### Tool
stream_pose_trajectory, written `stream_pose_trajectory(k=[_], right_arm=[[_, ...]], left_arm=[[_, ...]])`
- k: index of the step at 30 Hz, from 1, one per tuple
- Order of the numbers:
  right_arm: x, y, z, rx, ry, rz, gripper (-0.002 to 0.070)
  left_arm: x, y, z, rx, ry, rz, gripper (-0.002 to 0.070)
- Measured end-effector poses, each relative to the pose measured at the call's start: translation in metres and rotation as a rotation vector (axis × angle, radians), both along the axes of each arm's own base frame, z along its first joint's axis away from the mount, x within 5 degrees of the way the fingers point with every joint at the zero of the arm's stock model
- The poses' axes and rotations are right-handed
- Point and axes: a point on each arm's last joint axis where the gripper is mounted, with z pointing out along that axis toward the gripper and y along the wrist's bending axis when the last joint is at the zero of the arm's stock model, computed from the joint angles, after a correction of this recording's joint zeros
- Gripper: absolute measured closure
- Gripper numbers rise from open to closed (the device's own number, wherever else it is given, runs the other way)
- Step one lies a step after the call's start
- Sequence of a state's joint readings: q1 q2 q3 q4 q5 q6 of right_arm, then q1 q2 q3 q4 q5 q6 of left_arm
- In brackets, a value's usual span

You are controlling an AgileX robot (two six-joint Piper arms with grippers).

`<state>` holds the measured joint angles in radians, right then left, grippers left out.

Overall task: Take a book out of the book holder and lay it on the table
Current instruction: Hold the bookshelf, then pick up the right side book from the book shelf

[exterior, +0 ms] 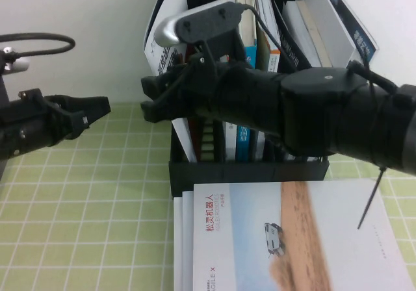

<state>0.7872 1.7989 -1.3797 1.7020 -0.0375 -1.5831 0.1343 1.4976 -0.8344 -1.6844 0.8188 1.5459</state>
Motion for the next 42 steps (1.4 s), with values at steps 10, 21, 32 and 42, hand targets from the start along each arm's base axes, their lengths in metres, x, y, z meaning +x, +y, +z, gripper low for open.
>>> stream_pose_trajectory(k=[10, 21, 32, 42], right_arm=[[0.026, 0.021, -0.006, 0.006, -0.021, -0.044, 0.0262], [0.036, 0.017, 0.002, -0.001, -0.047, -0.154, 0.0261], [0.045, 0.011, -0.005, -0.07, -0.076, -0.208, 0.029], [0.048, 0.004, -0.002, -0.142, -0.137, -0.196, 0.0657]], left_arm=[[0.038, -0.007, -0.02, -0.097, -0.018, -0.206, 0.0678], [0.074, -0.056, -0.04, -0.106, -0.005, -0.359, 0.0678], [0.077, -0.075, -0.038, -0.083, -0.015, -0.384, 0.0678], [0.079, -0.055, -0.036, -0.134, -0.009, -0.373, 0.0678]])
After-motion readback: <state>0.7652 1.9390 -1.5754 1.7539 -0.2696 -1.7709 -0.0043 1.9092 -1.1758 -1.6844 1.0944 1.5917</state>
